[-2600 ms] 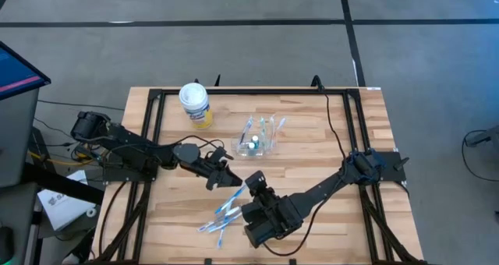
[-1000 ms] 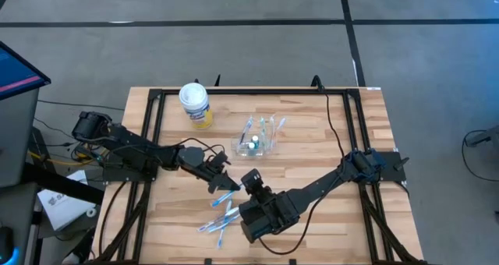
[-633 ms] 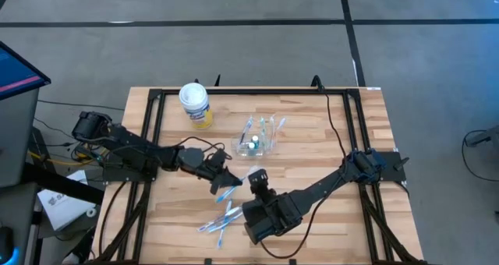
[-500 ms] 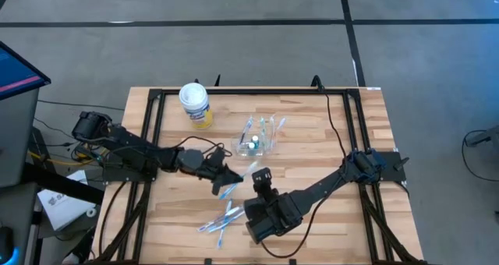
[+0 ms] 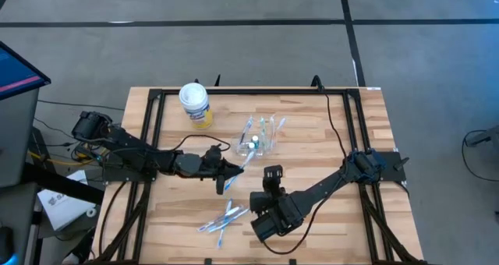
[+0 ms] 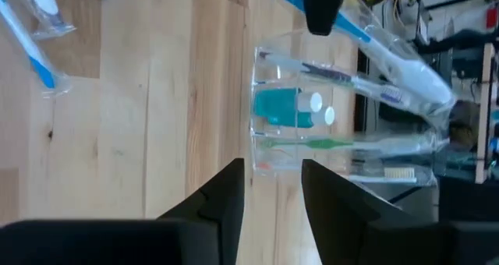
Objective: Pick & Place toothbrushing station
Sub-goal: Put the right blue toothbrush into the transparent organizer
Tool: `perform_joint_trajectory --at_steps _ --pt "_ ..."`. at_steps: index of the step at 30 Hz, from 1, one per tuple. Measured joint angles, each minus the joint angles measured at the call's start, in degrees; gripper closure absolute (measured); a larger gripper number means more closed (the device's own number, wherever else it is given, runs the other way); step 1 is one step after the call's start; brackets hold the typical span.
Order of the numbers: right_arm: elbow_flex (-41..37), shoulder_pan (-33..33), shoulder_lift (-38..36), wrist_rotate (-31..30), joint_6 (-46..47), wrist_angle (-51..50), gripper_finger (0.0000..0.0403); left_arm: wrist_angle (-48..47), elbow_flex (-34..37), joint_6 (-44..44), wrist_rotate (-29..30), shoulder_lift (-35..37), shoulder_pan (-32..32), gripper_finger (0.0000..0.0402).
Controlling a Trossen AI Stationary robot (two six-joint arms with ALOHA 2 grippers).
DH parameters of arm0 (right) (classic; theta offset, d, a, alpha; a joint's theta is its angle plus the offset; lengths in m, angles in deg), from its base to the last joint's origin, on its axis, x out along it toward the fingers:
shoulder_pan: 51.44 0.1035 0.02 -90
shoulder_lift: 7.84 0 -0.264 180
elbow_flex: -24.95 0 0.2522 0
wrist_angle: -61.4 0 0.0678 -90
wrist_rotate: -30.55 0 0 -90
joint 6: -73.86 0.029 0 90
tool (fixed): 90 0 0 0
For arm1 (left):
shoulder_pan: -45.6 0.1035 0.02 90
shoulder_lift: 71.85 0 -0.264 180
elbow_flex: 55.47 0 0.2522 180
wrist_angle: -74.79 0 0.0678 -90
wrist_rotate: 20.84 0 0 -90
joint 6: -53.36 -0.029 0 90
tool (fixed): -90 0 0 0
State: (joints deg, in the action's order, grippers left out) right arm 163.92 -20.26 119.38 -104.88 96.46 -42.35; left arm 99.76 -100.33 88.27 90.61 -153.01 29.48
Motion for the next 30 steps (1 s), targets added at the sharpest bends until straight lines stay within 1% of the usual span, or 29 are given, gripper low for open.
perform_joint_trajectory --at_steps 4,9,15,20,23,25,28,30 --pt "0.0 0.4 0.0 0.2 1.4 0.0 0.0284 0.6 0.0 -2.9 1.6 0.2 0.5 0.039" --pt "-1.4 1.3 0.0 0.1 4.2 0.0 0.0284 1.3 0.0 -4.6 2.1 0.2 2.0 0.039" --pt "-8.1 2.3 0.1 -1.4 8.6 0.0 0.0284 1.8 0.0 -6.3 2.3 0.2 3.7 0.039" --pt "-14.2 3.1 -0.5 -5.7 15.8 -0.1 0.0284 3.0 0.0 -9.0 2.8 0.2 4.4 0.039" --pt "-18.6 3.9 -3.1 -7.9 21.0 0.8 0.0284 4.1 0.1 -11.0 3.6 0.2 4.9 0.039" --pt "-22.1 4.9 -5.8 -9.0 25.0 1.5 0.0284 6.8 1.0 -12.2 3.7 0.3 5.3 0.039" --pt "-28.6 6.7 -11.6 -10.3 29.6 5.9 0.0284 14.0 4.2 -13.7 3.3 0.3 6.1 0.039" --pt "-33.4 7.9 -16.0 -10.6 29.9 12.1 0.0284 20.1 6.8 -14.6 2.3 0.3 6.6 0.039"
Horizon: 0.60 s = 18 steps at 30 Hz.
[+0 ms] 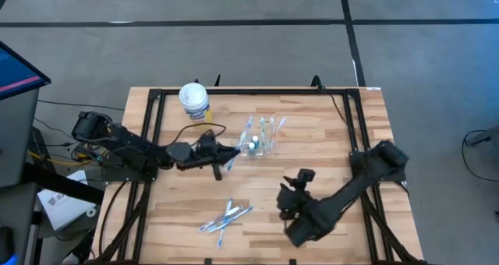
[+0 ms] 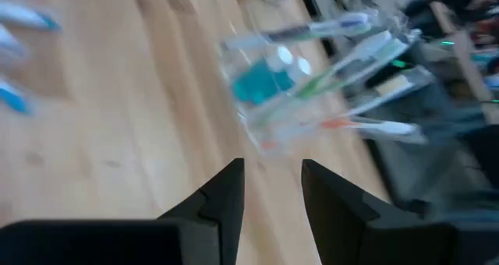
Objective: Pick & Place toothbrushing station
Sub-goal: Put the right blue toothbrush into the transparent organizer
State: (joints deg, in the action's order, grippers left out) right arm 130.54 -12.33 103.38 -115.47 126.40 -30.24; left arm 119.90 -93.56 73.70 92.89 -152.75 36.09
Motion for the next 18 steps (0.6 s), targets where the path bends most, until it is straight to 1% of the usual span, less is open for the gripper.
perform_joint_trajectory --at_steps 2,5,7,10,14,16,18 --pt "-5.1 1.1 -4.2 -0.8 -0.9 7.3 0.0284 5.3 2.3 -1.3 -0.2 0.0 0.3 0.039" --pt "-12.7 2.3 -10.0 -1.1 -4.6 19.1 0.0284 11.1 4.9 -3.9 -0.2 0.0 0.7 0.0389" --pt "-17.3 2.7 -13.4 -1.2 -6.9 26.3 0.0284 12.7 5.7 -5.5 -0.2 0.0 1.1 0.039" --pt "-23.3 2.9 -17.6 -1.2 -9.2 34.0 0.0284 13.4 5.9 -8.4 -0.1 0.0 1.5 0.039" --pt "-28.8 2.9 -21.3 -1.1 -9.4 39.6 0.0284 14.3 5.8 -13.5 0.1 0.0 3.0 0.039" --pt "-30.4 2.9 -22.1 -1.1 -9.5 41.8 0.0284 15.3 5.8 -14.1 0.3 0.0 3.9 0.039" --pt "-31.1 2.9 -22.4 -1.1 -9.5 41.8 0.0284 16.0 5.8 -14.2 0.3 -0.7 4.8 0.039"
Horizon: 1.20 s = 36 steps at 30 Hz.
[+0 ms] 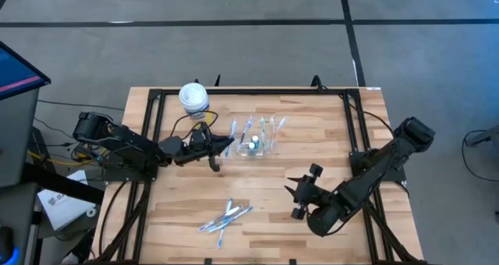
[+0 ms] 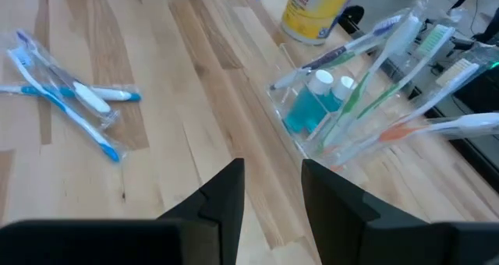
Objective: Pick & Place toothbrushing station
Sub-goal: Put the right blue toothbrush into the transparent organizer
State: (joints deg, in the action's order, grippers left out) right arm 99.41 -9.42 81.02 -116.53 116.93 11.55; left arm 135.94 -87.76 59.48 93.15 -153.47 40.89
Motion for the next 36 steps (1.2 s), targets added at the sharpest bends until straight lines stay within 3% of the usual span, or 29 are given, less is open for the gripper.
perform_joint_trajectory --at_steps 5,10,20,36 --pt "0.0 -0.1 0.5 0.0 -0.2 0.3 0.0284 4.6 0.0 -1.6 0.0 -4.7 1.9 0.039" --pt "0.0 -0.1 0.4 -0.9 -0.7 -0.1 0.0284 15.0 0.0 -4.6 0.0 -11.5 3.0 0.0389" --pt "0.0 -0.1 0.4 -1.5 -1.2 -0.8 0.0284 15.0 -5.9 -7.2 0.0 -20.2 5.9 0.0388" --pt "0.0 0.0 0.4 -1.5 -1.6 -1.7 0.0284 15.0 -7.0 -7.4 -0.2 -25.4 8.6 0.0387"
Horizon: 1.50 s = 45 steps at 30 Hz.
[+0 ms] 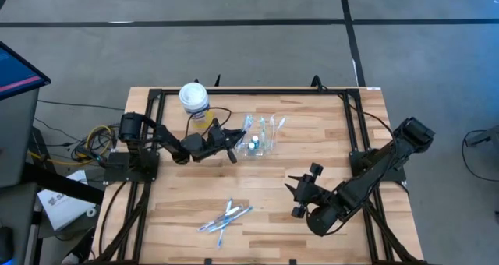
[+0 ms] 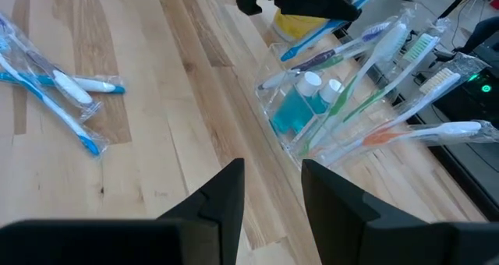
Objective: Pick & Place toothbrushing station
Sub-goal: Put the right blue toothbrush into the transparent organizer
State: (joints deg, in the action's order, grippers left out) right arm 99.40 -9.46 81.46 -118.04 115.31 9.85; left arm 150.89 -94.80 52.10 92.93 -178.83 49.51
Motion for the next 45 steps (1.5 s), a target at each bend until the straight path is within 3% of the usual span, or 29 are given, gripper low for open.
perform_joint_trajectory --at_steps 30,40,45 --pt "0.0 0.0 0.0 0.2 0.1 -0.6 0.0285 -2.9 0.0 0.2 -1.1 -0.5 0.2 0.0359" --pt "0.0 0.0 0.0 0.2 0.1 -0.6 0.0285 -2.9 0.0 2.2 -2.7 -0.5 0.2 0.0267" --pt "0.0 0.0 0.0 0.2 0.1 -0.6 0.0285 -3.0 0.0 3.2 -2.7 -0.5 0.2 0.024"
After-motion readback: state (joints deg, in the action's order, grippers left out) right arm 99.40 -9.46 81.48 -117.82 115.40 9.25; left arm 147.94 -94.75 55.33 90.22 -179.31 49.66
